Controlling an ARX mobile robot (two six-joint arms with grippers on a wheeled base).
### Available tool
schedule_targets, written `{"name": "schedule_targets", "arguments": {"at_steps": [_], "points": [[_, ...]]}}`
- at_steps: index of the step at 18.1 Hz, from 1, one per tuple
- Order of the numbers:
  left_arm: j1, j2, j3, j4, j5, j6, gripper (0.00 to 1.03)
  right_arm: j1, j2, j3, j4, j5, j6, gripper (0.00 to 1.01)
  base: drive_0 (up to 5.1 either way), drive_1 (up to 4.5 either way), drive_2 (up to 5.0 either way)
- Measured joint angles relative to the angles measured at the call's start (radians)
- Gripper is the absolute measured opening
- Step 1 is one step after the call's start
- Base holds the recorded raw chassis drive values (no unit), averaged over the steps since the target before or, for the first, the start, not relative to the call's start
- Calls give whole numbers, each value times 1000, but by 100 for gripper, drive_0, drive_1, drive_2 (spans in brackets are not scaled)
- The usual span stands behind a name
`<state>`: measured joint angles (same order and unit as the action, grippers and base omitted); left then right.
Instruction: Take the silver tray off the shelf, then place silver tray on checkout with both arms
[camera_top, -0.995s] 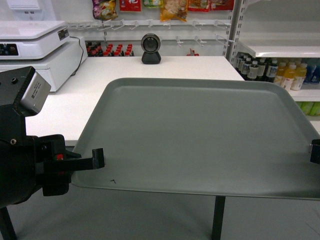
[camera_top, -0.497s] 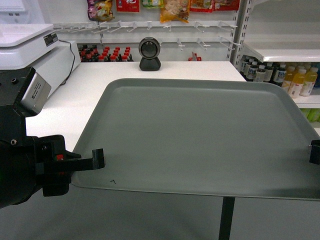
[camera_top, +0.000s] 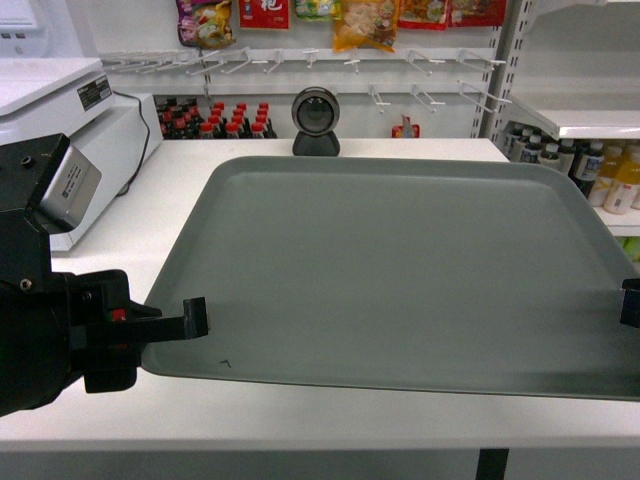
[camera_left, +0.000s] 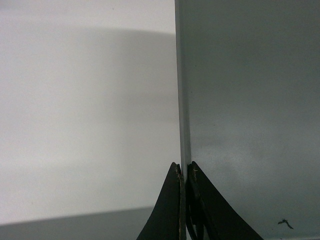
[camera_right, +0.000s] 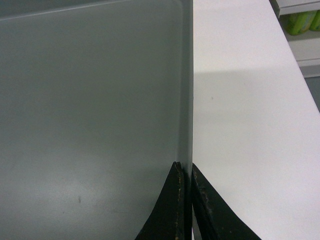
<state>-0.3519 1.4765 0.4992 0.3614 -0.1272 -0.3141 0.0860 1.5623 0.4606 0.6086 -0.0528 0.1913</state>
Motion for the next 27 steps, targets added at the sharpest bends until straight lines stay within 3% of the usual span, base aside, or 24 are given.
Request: {"name": "schedule_targets", "arguments": {"at_steps": [4,12,13,14,15,16,19,23,25,27], "points": [[0,0,0,5,0,0,3,0,0,0,4,0,0,3,117,288,-486],[-2,2,3,3,0,0,3,-1,0,0,-1,1,0,3,4,4,4],[-18,7,36,-111,-59,-28,2,-1,-3,8,-46,-27,-12,3,0,0,0],[-43,27,113,-283,-197,-67,3,17,-19,53,-182,-78,-46,3,0,0,0],[-42,64,188,-399,-311,-107,3,64,-17,114,-261,-76,-50,3,0,0,0],[-2,126,258,-332,-377,-77,4,117,50,220,-220,-24,-51,3,0,0,0],[72,277,376,-195,-353,32,4,144,224,371,-163,28,-37,3,0,0,0],[92,541,526,-88,-329,167,4,143,506,536,-159,82,-24,3,0,0,0],[92,639,591,-101,-333,188,4,143,605,618,-163,97,-46,3,0,0,0],[86,697,633,-198,-333,151,4,150,676,684,-220,113,-87,3,0,0,0]]}}
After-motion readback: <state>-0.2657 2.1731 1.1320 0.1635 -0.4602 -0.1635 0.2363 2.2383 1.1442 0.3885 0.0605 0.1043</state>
